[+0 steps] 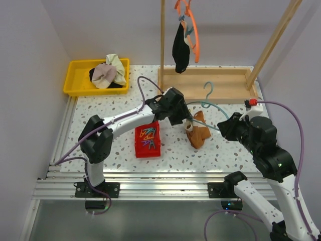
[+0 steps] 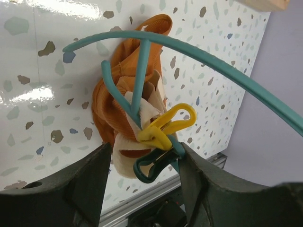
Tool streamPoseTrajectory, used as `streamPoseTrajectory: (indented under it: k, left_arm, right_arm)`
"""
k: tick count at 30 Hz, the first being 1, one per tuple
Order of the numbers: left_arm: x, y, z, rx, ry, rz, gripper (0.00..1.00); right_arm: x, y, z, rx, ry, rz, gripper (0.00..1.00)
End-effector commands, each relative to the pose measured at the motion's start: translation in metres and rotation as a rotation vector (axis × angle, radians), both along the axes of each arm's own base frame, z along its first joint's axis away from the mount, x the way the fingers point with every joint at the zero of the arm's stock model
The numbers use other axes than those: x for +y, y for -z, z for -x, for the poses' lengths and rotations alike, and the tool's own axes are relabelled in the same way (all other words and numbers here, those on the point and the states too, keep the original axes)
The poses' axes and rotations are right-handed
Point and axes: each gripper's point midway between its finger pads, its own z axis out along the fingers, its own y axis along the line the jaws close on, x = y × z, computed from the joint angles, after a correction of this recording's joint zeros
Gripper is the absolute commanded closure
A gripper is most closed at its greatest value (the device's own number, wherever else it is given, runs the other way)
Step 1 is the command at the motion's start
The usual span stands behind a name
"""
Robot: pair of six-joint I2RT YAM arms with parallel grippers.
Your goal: Remove the underwear clipped to the hanger
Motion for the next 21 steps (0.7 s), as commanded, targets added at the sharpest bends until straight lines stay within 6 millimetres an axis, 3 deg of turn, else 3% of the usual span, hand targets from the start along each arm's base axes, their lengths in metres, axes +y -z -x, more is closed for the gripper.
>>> streamPoseTrajectory:
  k: [1,5,13,17,19,20,21]
  left_arm:
    - [0.005,-0.038,-0.01,-0.065,-0.087,0.131,0.38]
    - [-0.001,-0.045,-0.015,-0.067,-0.097,0.172,0.27]
    - [-0.02,-0.038,-0.021,0.009,-0.078,0.21,0.09]
    - [-0.024,-0.029,-0.029,0.03,-0.074,0.185,0.03]
    - [-0.028,-0.036,-0.036,0.016,-0.071,0.173,0.01]
    - [-0.025,-0.02,-0.036,0.042,-0.064,0.122,0.01]
    - [-0.029,-0.029,-0.041,0.028,-0.06,0.128,0.01]
  right_arm:
    - [-0.005,-0.02,-0.013,-0.089,0.043,-0.003,1.0]
    - [0.004,-0.019,-0.012,-0.083,-0.011,-0.012,1.0]
    - [0.011,-0.018,-0.012,-0.085,-0.062,0.005,1.0]
    - [0.013,-0.013,-0.012,-0.07,-0.102,0.043,1.0]
    - [0.011,-0.012,-0.012,-0.071,-0.107,0.071,1.0]
    - [0.011,-0.013,-0.012,-0.075,-0.112,0.077,1.0]
    - [0.011,-0.012,-0.012,-0.073,-0.12,0.089,1.0]
